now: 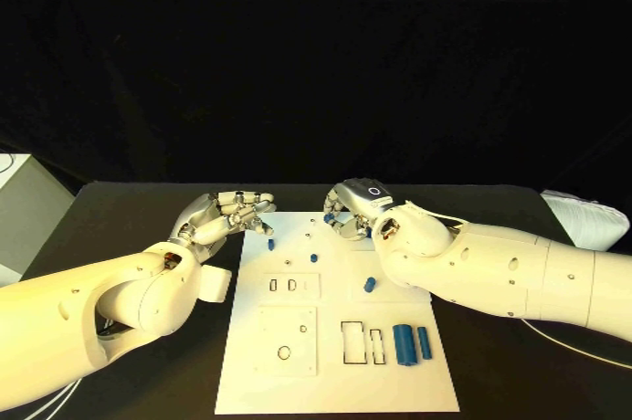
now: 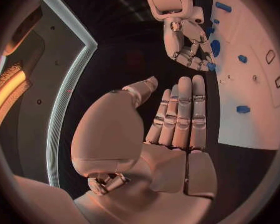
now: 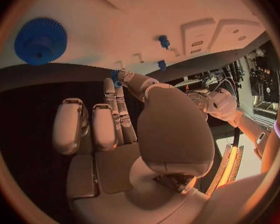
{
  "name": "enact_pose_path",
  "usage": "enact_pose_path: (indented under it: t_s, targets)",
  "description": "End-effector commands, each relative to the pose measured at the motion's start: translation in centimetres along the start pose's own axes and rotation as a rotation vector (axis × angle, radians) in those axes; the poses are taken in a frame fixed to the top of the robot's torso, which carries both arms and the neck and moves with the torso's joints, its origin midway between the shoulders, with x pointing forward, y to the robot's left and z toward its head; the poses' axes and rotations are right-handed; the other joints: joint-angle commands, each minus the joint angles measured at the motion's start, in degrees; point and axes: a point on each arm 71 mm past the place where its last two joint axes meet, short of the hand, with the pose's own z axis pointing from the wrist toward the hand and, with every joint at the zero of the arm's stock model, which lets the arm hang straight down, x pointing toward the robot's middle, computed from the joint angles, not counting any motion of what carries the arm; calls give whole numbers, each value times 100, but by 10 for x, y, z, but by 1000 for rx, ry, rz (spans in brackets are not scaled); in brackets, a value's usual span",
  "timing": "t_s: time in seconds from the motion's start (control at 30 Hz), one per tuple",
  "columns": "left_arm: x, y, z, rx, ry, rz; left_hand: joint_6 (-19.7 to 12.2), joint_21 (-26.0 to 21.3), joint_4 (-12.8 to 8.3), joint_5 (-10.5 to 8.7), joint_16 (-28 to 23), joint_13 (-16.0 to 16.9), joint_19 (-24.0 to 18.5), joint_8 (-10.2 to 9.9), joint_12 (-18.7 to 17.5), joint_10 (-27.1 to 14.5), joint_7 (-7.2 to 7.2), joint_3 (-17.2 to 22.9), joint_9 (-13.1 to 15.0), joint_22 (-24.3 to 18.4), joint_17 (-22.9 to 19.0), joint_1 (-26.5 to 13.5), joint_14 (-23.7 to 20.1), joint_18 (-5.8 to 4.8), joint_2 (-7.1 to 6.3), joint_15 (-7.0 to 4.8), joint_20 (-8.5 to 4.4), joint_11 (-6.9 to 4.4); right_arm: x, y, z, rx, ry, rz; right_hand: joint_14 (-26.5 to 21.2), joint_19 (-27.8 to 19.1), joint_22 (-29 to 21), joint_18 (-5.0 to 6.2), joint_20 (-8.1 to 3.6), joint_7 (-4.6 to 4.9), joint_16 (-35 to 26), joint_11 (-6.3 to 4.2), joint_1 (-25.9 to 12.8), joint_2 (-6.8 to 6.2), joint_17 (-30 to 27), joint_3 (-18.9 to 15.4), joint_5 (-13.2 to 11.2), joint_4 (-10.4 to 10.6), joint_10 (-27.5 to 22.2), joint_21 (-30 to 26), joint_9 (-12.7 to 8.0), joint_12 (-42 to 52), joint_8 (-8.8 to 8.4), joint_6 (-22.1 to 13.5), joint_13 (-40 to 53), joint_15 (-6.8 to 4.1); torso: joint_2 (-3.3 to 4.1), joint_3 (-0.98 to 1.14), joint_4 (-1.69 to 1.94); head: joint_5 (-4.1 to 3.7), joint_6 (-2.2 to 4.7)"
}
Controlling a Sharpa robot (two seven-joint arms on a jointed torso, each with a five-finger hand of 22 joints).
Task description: Assemble the parts on the task board
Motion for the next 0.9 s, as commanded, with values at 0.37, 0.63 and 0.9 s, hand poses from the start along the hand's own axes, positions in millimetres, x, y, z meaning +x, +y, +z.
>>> enact_pose_path:
  t_s: [0.37, 0.63, 0.9]
  targets:
    - [5, -5, 2, 16, 23, -12, -20, 79, -19, 16, -13, 5, -174, 17, -3, -28, 14, 58, 16, 68, -85, -61, -198, 49, 19, 23, 25, 18, 2, 3, 14, 9, -11, 7, 149, 40, 5, -54, 2, 9, 12, -42, 39, 81, -7, 7, 24, -40, 63, 26, 182, 0, 20, -35, 59, -32, 52, -10, 30, 31, -12]
    - [5, -7, 2, 19, 23, -11, -21, 80, -20, 16, -16, 5, -181, 16, -4, -29, 14, 58, 16, 70, -90, -63, -203, 49, 18, 24, 26, 19, 3, 6, 18, 5, -6, 6, 148, 39, 8, -55, 3, 11, 13, -40, 36, 77, -10, 9, 25, -42, 56, 28, 188, -3, 17, -47, 59, -30, 96, -40, 65, 16, -27]
    - [4, -8, 3, 21, 21, -9, -24, 82, -22, 16, -18, 4, -188, 15, -6, -36, 15, 59, 16, 72, -96, -64, -207, 49, 16, 25, 28, 20, 5, 10, 19, -7, 9, 9, 145, 36, 11, -55, 6, 16, 10, -34, 16, 62, -22, 5, 13, -40, 46, 29, 200, -6, 15, -65, 61, -25, 148, -54, 63, 12, -28]
